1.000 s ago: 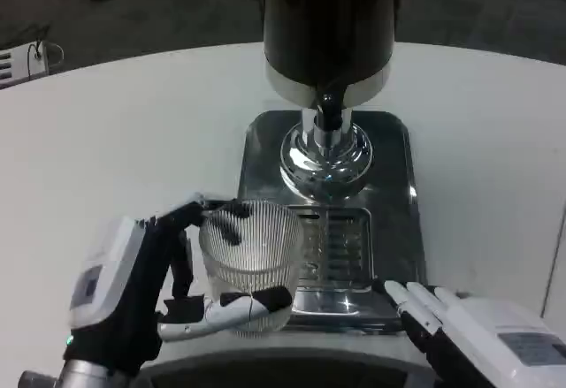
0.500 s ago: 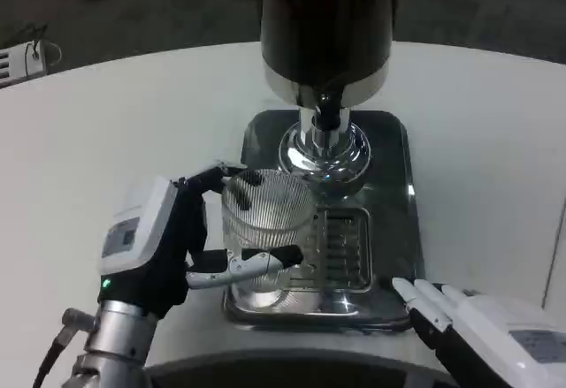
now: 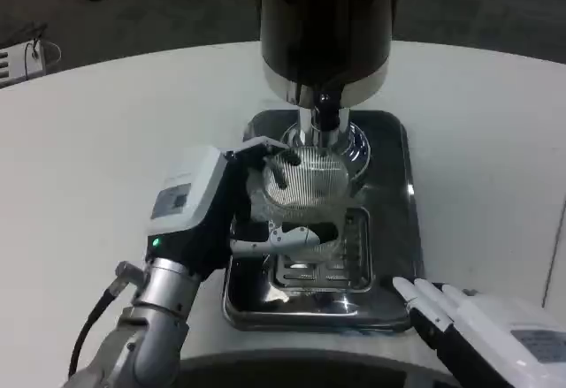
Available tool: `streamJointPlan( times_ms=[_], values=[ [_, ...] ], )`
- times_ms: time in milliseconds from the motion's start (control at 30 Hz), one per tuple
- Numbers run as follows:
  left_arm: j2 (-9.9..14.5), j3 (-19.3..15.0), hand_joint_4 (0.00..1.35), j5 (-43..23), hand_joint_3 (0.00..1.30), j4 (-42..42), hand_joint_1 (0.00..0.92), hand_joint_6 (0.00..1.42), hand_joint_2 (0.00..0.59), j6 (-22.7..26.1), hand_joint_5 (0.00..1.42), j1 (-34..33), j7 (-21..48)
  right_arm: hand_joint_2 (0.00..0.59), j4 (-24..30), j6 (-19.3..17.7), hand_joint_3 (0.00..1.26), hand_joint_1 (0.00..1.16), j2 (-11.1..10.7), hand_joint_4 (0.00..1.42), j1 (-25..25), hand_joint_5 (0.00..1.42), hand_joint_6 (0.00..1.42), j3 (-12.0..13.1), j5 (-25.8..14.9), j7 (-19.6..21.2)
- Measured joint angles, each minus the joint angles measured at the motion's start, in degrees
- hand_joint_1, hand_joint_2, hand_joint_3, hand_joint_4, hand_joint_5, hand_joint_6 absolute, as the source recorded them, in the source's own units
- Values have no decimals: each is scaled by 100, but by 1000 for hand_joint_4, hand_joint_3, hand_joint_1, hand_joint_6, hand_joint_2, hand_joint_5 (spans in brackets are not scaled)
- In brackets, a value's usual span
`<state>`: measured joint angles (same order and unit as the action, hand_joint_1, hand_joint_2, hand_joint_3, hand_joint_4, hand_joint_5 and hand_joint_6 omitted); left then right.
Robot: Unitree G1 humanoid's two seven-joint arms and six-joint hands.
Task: Grasp the cup under the faucet to collect the drink, then remove the cup.
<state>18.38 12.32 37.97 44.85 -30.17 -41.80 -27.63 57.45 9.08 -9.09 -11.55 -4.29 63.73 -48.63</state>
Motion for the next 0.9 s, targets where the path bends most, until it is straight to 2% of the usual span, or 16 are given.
streamJointPlan(
  times_ms=[200, 233, 400, 467, 533, 633, 800, 900],
  values=[
    [104, 142, 831, -63, 851, 194, 410, 544, 6, -203, 996, -108, 63, 423, 0, 35, 15, 516, -22, 0, 6, 0, 0, 61, -21, 0],
    [125, 160, 769, -122, 816, 209, 388, 529, 14, -232, 970, -108, 105, 423, 0, 40, 15, 516, -24, 0, 5, 0, 0, 72, -30, 0],
    [211, 167, 486, -224, 568, 224, 233, 418, 15, -303, 740, -108, 275, 423, -4, 53, 15, 516, -44, 0, 7, 0, 0, 80, -128, 0],
    [245, 168, 303, -292, 415, 224, 180, 357, 5, -354, 558, -108, 429, 423, -25, 60, 16, 515, -47, 0, 26, 0, 0, 75, -155, 0],
    [261, 166, 212, -382, 344, 223, 150, 316, 2, -374, 462, -108, 499, 423, -56, 72, 19, 515, -49, 0, 47, 0, 0, 72, -171, 0],
    [331, 162, 118, -418, 286, 213, 133, 256, 2, -375, 338, -109, 631, 423, -98, 115, 31, 514, -57, 0, 113, 0, 0, 71, -223, 0],
    [407, 138, 34, -502, 231, 84, 125, 211, 10, -372, 235, -108, 684, 423, -155, 173, 33, 513, -75, 0, 238, 0, 0, 59, -277, -11],
    [441, 128, 0, -577, 135, -28, 108, 164, 3, -362, 165, -106, 747, 423, -241, 240, 38, 513, -98, 0, 295, 0, 0, 53, -335, -56]
  ],
)
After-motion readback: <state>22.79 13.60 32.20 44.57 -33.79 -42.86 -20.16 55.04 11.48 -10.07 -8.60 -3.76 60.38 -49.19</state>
